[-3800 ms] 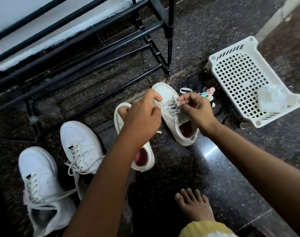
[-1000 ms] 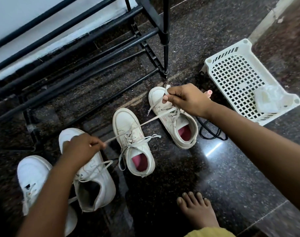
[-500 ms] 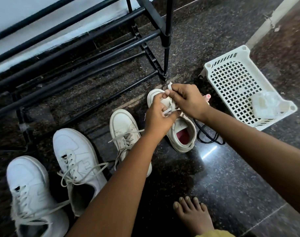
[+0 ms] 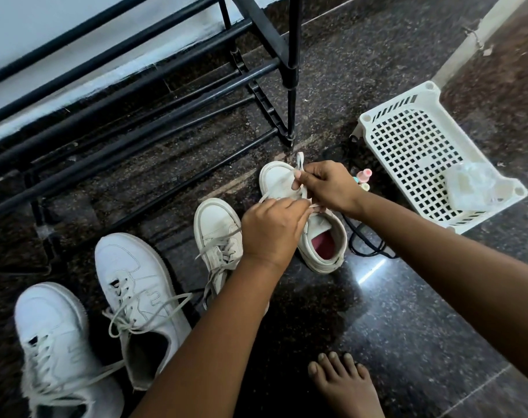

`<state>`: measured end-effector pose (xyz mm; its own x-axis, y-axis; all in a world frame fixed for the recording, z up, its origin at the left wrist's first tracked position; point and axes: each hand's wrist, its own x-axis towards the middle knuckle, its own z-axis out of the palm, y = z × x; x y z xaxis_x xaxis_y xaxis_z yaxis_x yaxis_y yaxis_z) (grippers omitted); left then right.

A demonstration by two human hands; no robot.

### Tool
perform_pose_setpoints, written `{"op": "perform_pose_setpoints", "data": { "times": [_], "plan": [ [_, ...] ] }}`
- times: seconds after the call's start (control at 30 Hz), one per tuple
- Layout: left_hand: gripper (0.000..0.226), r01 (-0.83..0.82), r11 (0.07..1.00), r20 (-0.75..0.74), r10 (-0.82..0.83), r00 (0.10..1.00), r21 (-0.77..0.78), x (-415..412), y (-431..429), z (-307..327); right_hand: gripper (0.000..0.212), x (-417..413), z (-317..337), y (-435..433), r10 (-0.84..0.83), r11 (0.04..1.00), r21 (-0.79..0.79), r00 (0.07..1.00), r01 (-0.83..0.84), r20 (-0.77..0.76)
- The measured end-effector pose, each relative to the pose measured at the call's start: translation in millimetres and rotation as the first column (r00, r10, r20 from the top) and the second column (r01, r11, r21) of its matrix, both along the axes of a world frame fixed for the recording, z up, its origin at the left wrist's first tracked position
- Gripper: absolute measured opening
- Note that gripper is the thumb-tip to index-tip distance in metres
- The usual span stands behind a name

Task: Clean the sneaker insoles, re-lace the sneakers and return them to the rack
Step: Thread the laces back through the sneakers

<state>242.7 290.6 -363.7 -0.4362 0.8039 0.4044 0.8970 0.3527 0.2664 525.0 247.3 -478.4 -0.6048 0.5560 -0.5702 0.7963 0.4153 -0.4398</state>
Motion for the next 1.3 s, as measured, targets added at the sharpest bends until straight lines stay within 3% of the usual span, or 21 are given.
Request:
{"op": "perform_pose_setpoints", "data": {
  "times": [0.07,0.1,0.13,0.17,0.2,0.23,0.27,0.3,0.33,0.4,0.5,0.6,0.7,0.8,0.9,0.97,1.1,1.2,1.23,1.27,1.3],
  "plan": [
    [0.017,-0.131,0.977,0.222,0.167,0.960,-0.170,3,4,9,0.035,0,1,-7,0.090,0.995,-0.047,0.994,-0.087,0.067],
    [0.015,-0.190,0.943,0.380,0.287,0.879,-0.274,5,8,13,0.033,-2,1,-4,0.125,0.990,-0.079,0.990,-0.119,0.066],
    [0.015,-0.221,0.918,0.560,0.378,0.738,-0.328,6,11,17,0.032,3,-5,-3,0.154,0.988,0.000,0.987,-0.154,0.040],
    [0.015,-0.255,0.914,0.758,0.404,0.512,-0.315,7,15,20,0.032,10,-15,0,0.169,0.984,0.056,0.985,-0.168,-0.016],
    [0.014,-0.311,0.904,0.903,0.368,0.222,-0.292,7,19,25,0.031,3,-13,12,0.204,0.979,0.038,0.972,-0.201,-0.112],
    [0.014,-0.360,0.882,0.952,0.299,-0.072,-0.304,8,23,34,0.028,-22,5,40,0.179,0.984,0.053,0.960,-0.171,-0.214],
    [0.017,-0.379,0.857,0.923,0.246,-0.296,-0.350,10,24,42,0.023,-55,29,75,0.138,0.989,0.098,0.946,-0.114,-0.293],
    [0.019,-0.355,0.843,0.871,0.238,-0.429,-0.405,10,24,49,0.015,-102,59,110,0.131,0.981,0.182,0.927,-0.069,-0.351],
    [0.020,-0.317,0.837,0.834,0.259,-0.487,-0.445,11,23,53,0.010,-146,87,132,0.110,0.979,0.204,0.905,-0.027,-0.411],
    [0.037,-0.265,0.842,0.802,0.281,-0.528,-0.470,11,23,57,0.013,-186,116,162,-0.018,0.945,0.242,0.773,0.220,-0.634],
    [0.036,-0.270,0.834,0.802,0.296,-0.519,-0.482,11,26,62,0.016,-175,112,144,0.005,0.979,0.148,0.704,0.142,-0.710],
    [0.014,-0.254,0.864,0.816,0.259,-0.516,-0.434,12,26,63,0.017,-161,94,133,-0.005,0.977,0.148,0.707,0.155,-0.708],
    [0.037,-0.250,0.860,0.836,0.298,-0.460,-0.444,9,24,60,0.020,-171,96,148,-0.036,0.982,0.102,0.691,0.158,-0.722],
    [0.035,-0.238,0.867,0.848,0.311,-0.429,-0.438,5,21,61,0.022,-166,95,155,-0.052,0.997,0.003,0.679,0.080,-0.733],
    [0.036,-0.226,0.883,0.867,0.301,-0.398,-0.410,3,19,59,0.026,-167,107,170,-0.232,0.944,-0.330,0.701,-0.005,-0.674],
    [0.034,-0.223,0.882,0.876,0.321,-0.360,-0.415,1,17,56,0.033,-168,115,179,-0.315,0.893,-0.451,0.719,0.003,-0.620],
    [0.035,-0.201,0.890,0.881,0.329,-0.339,-0.410,2,15,57,0.043,-171,130,188,-0.305,0.913,-0.404,0.745,0.052,-0.594],
    [0.034,-0.188,0.892,0.883,0.338,-0.324,-0.411,3,12,58,0.043,-182,171,195,-0.379,0.902,-0.421,0.645,0.097,-0.663],
    [0.032,-0.180,0.893,0.882,0.343,-0.323,-0.413,3,12,58,0.045,-179,177,185,-0.345,0.910,-0.407,0.683,0.076,-0.644],
    [0.032,-0.174,0.892,0.881,0.350,-0.317,-0.417,3,12,59,0.053,-167,169,164,-0.240,0.922,-0.386,0.790,0.005,-0.564],
    [0.031,-0.168,0.890,0.878,0.360,-0.317,-0.425,3,11,59,0.077,-140,153,121,-0.016,0.925,-0.362,0.943,-0.113,-0.334]
  ]
}}
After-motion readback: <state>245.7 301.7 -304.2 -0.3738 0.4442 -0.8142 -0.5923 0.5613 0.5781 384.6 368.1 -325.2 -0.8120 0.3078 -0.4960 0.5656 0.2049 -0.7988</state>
